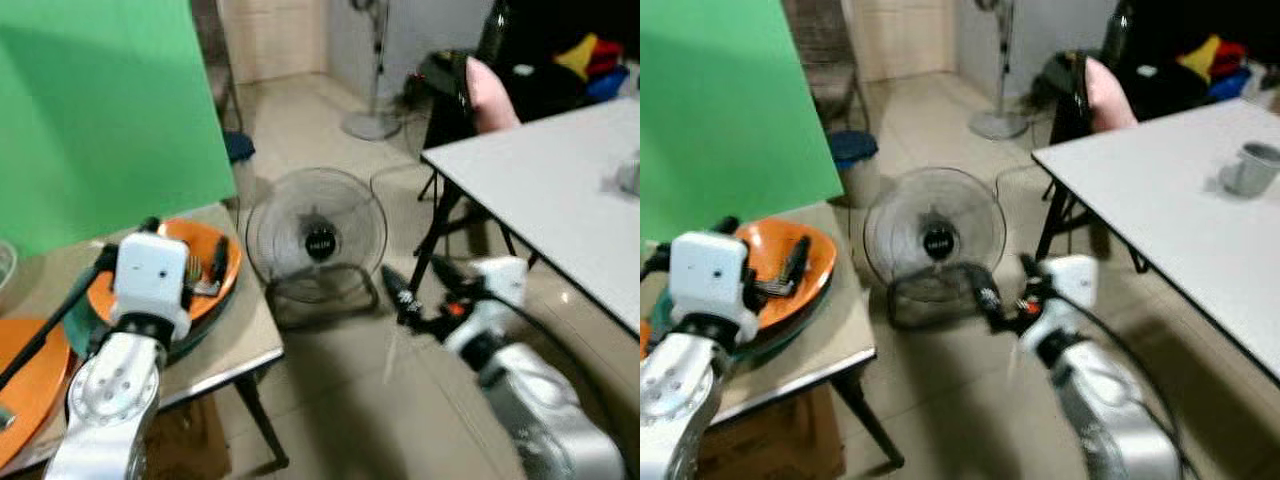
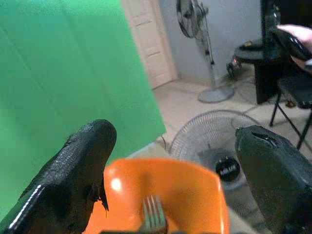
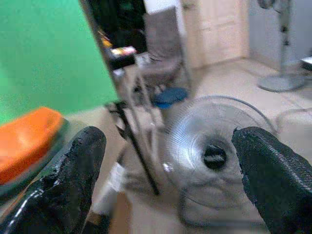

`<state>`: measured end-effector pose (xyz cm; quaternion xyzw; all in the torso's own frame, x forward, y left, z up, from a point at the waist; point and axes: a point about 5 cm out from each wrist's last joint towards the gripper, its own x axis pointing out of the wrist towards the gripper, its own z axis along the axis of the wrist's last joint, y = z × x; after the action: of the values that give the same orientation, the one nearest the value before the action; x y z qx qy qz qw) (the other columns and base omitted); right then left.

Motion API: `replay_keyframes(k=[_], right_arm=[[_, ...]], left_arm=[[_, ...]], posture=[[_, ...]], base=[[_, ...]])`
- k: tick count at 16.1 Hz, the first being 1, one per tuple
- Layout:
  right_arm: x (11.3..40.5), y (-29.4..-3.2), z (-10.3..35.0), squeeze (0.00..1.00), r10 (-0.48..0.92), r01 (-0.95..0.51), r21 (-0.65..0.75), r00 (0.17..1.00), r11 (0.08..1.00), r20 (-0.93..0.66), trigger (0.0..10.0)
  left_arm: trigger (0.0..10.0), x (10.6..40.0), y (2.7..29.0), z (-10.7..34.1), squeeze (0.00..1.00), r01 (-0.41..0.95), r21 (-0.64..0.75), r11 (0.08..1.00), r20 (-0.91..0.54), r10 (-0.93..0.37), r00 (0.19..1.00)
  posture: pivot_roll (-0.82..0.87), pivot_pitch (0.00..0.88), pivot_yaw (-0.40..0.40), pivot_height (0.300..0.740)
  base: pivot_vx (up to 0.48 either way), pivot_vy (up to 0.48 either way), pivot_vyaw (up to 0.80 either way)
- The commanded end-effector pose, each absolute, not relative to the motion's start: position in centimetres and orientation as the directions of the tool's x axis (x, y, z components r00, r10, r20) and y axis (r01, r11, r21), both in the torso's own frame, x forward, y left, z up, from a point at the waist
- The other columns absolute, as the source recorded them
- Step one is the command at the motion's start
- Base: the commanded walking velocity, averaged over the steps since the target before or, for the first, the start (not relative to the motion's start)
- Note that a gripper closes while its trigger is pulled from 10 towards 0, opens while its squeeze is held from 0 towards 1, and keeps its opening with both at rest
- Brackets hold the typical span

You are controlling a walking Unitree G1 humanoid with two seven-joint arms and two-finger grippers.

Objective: Setting the table

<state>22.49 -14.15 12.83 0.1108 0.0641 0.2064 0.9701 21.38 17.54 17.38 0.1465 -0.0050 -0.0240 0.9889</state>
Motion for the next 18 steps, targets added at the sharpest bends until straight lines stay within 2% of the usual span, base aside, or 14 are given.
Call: replay_keyframes(k=[1,6,11,16,18], right_arm=[[22.5,-13.5,13.2,0.0,0.436,-0.408,0.257,0.898,0.876,-0.061,10.0],[22.4,-13.4,13.1,0.0,0.443,-0.412,0.26,0.893,0.873,-0.073,10.0],[22.5,-13.4,13.2,0.0,0.452,-0.421,0.254,0.888,0.871,-0.08,10.0],[22.5,-13.4,13.4,0.0,0.442,-0.409,0.268,0.894,0.872,-0.072,10.0],[22.3,-13.5,13.5,0.0,0.428,-0.396,0.275,0.901,0.876,-0.068,10.0]], left_arm=[[10.0,21.4,18.0,17.1,0.0,0.041,0.3,0.953,-0.02,-0.037,0.999],[10.0,21.1,17.8,17.0,0.0,0.048,0.284,0.958,-0.031,-0.041,0.999],[10.0,21.2,17.8,17.1,0.0,0.041,0.28,0.959,-0.031,-0.033,0.999],[10.0,21.8,17.9,17.4,0.0,0.045,0.289,0.956,-0.021,-0.04,0.999],[10.0,22.6,18.0,18.0,0.0,0.028,0.323,0.946,0.008,-0.033,0.999]], posture=[[-0.04,0.0,0.07,0.74],[-0.03,0.0,0.063,0.74],[-0.03,0.0,0.058,0.74],[-0.04,0.0,0.069,0.74],[-0.05,0.0,0.079,0.74]], base=[[0.0,0.311,0.0],[0.0,0.332,-0.8],[0.0,0.409,0.0],[0.0,0.417,-0.8],[0.0,-0.24,-0.8]])
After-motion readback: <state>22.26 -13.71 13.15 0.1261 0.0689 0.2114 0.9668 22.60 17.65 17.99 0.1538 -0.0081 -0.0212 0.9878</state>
